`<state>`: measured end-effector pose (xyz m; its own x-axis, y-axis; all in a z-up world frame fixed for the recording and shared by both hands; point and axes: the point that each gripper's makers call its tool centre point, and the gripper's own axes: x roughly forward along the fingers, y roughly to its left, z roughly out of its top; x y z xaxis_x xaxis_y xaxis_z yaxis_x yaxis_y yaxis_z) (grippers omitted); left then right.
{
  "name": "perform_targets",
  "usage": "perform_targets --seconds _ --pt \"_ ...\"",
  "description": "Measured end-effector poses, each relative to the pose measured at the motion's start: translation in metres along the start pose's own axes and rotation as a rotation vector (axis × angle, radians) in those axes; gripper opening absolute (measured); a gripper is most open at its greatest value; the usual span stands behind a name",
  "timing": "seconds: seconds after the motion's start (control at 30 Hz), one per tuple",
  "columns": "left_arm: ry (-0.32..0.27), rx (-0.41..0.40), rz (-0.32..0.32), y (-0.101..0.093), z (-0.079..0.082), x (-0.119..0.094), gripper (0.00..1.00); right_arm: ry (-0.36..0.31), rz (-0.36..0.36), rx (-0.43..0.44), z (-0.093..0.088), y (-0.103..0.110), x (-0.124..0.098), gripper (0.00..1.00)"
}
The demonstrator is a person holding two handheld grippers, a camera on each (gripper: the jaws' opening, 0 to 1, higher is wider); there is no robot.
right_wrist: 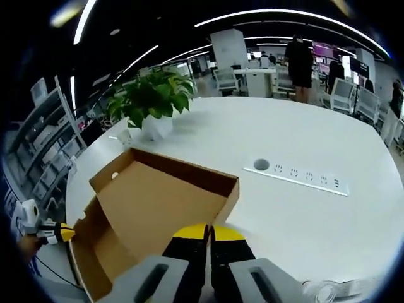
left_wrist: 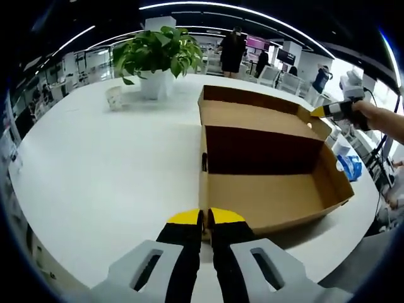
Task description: Operate the shoe box by opening the lid, removing the specified soft item, and placing it in the target area until the item is outside and the box remains undamaged.
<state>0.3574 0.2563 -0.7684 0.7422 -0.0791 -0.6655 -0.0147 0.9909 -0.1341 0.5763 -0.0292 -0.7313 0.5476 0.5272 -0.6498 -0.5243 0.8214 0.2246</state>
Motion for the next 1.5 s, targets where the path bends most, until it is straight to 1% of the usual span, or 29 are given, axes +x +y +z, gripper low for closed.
perform_targets --seconds 0.27,0.63,0.67,0.8,1.0,1.1,1.23,1.33,1.5 --pt "0.005 -0.005 -0.005 0.0 0.0 -0.001 0.02 -0.038 0.022 -0.001 0.006 0.007 -0.012 0.0" --pt "0.008 -0.01 -0.011 0.002 0.0 0.0 0.02 -0.107 0.045 -0.057 0.014 0.024 -0.035 0.0" --pt "0.008 -0.011 -0.011 0.002 0.0 0.0 0.02 -0.12 0.047 -0.066 0.013 0.03 -0.042 0.0" --pt "0.007 -0.016 -0.013 0.001 0.0 0.0 0.02 -0.155 0.059 -0.076 0.011 0.043 -0.058 0.0" --pt "0.009 -0.018 -0.019 0.0 -0.001 0.0 0.02 -0.191 0.073 -0.099 0.011 0.057 -0.072 0.0" --pt "0.006 -0.029 -0.027 -0.001 -0.002 0.0 0.03 -0.206 0.081 -0.127 0.009 0.065 -0.076 0.0" --pt "-0.002 -0.05 -0.035 -0.003 -0.003 0.0 0.03 -0.216 0.094 -0.125 0.004 0.07 -0.078 0.0" --pt "-0.005 -0.055 -0.039 -0.003 -0.003 -0.001 0.03 -0.218 0.096 -0.141 -0.003 0.073 -0.079 0.0" --pt "-0.008 -0.066 -0.044 -0.003 -0.003 -0.001 0.03 -0.217 0.101 -0.13 -0.016 0.074 -0.08 0.0"
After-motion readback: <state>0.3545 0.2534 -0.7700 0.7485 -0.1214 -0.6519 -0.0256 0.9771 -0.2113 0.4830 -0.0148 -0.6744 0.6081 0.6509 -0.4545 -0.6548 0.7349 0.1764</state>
